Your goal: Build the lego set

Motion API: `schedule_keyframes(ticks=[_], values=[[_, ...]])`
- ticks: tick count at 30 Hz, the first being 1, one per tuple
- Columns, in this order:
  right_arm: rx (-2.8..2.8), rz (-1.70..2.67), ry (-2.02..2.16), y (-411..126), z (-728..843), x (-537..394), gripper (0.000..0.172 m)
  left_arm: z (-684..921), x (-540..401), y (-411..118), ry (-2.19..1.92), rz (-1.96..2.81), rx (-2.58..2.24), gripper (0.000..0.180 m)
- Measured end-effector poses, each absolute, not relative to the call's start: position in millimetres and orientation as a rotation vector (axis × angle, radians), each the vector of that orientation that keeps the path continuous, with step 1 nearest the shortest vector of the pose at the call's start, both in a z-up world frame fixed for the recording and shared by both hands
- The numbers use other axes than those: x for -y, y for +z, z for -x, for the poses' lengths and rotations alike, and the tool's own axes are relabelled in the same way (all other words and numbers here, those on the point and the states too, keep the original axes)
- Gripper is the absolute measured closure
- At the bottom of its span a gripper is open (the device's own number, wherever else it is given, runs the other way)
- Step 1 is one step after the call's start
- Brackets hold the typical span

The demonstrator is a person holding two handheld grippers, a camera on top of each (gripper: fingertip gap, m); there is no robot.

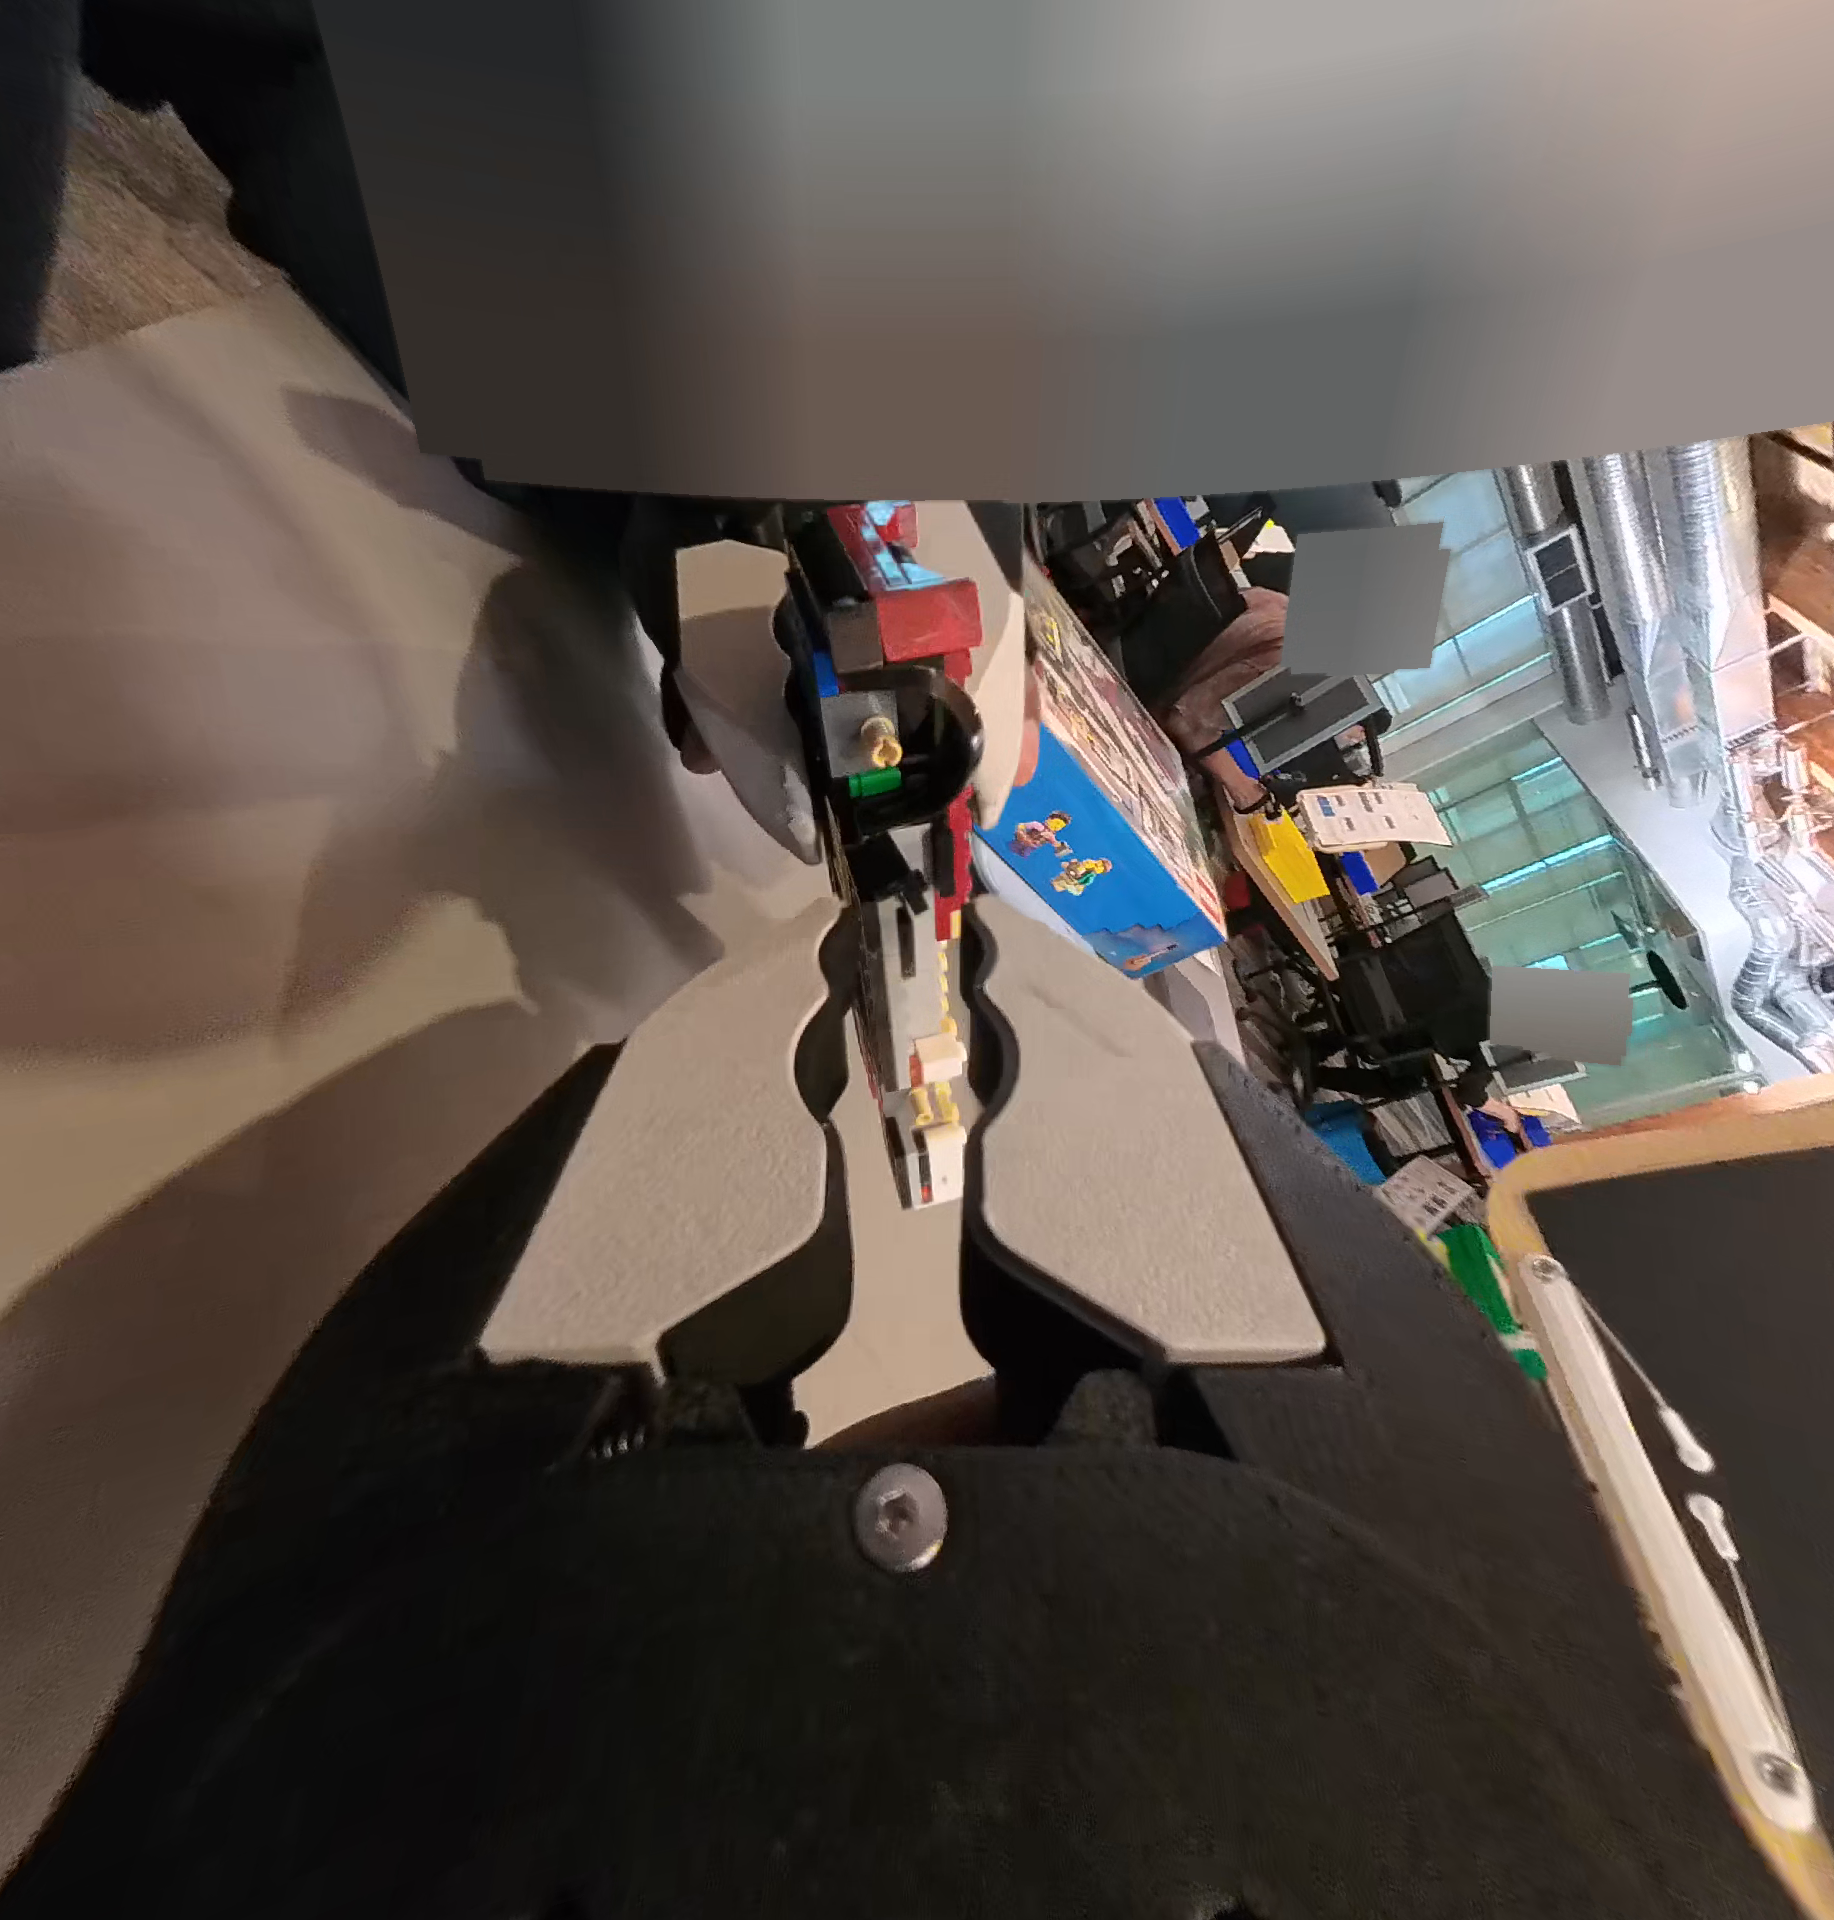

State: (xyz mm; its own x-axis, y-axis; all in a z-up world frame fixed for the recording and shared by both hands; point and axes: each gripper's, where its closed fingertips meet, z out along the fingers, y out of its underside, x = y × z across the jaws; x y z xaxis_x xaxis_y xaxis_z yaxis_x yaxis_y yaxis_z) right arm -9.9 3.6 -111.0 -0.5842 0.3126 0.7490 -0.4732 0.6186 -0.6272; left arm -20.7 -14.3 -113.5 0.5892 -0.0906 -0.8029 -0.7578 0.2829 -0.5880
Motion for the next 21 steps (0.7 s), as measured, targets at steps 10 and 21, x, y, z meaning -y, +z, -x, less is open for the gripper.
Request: schedule_keyframes(ticks=[10, 21], values=[[1.964, -0.212, 1.122, -111.1, -2.1, 0.7, 0.15, 16.5, 15.2, -113.5, 0.478, 1.224, -0.857, 0.152], [1.97, -0.252, 1.093, -116.9, -1.6, 2.7, 0.156, 16.4, 14.7, -113.1, 0.454, 1.229, -0.853, 0.152]])
